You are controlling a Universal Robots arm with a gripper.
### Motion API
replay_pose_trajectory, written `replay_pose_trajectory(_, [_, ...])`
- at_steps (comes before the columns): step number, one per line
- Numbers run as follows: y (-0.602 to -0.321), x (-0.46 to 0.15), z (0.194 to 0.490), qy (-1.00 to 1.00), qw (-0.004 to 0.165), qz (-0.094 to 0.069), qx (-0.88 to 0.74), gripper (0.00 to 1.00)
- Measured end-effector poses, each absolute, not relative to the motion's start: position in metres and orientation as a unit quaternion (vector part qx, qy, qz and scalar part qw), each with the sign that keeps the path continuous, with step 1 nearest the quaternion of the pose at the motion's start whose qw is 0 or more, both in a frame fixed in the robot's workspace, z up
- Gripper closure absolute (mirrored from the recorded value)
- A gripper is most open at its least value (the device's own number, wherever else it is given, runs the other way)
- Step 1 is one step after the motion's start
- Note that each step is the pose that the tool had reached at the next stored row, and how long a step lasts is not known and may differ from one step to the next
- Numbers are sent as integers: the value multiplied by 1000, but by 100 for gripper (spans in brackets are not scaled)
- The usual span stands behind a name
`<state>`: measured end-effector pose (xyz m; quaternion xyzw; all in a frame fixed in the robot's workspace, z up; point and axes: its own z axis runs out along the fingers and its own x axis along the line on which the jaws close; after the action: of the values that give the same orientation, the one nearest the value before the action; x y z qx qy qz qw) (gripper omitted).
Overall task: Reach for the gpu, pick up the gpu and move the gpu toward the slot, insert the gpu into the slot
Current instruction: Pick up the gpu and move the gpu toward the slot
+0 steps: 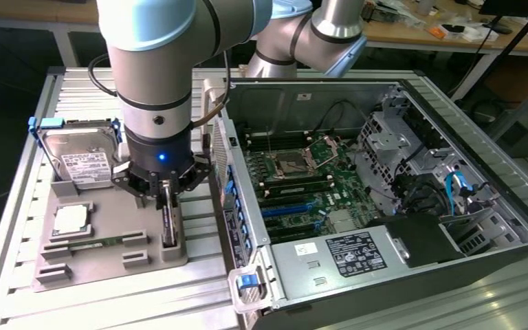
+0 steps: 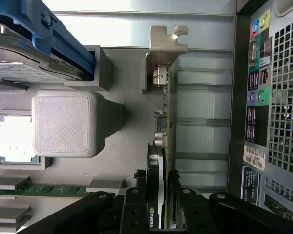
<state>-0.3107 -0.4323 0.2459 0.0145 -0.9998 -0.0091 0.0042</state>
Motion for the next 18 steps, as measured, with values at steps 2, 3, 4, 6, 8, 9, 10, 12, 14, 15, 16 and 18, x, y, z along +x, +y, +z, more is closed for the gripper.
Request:
replay_pose_trajectory(2, [-432, -311, 246, -1000, 4, -9, 14, 73])
replay_pose_trajectory(3, [-432, -311, 246, -1000, 4, -9, 14, 73])
replay_pose_trajectory(4, [-432, -311, 246, -1000, 4, -9, 14, 73])
replay_pose_trajectory(6, [-432, -311, 246, -1000, 4, -9, 14, 73])
replay_pose_trajectory(8, [-432, -311, 248, -1000, 4, -9, 14, 73])
replay_pose_trajectory(9, [-432, -311, 250, -1000, 4, -9, 14, 73])
replay_pose_trajectory(10, [-432, -311, 252, -1000, 4, -9, 14, 73])
replay_pose_trajectory(12, [-432, -311, 258, -1000, 4, -9, 15, 73])
replay_pose_trajectory(14, [-432, -311, 263, -1000, 4, -9, 14, 73])
replay_pose_trajectory(15, [-432, -311, 265, -1000, 3, -9, 14, 73])
replay_pose_trajectory(16, [-432, -311, 268, -1000, 3, -9, 14, 73])
replay_pose_trajectory(18, [-432, -311, 273, -1000, 3, -9, 15, 73])
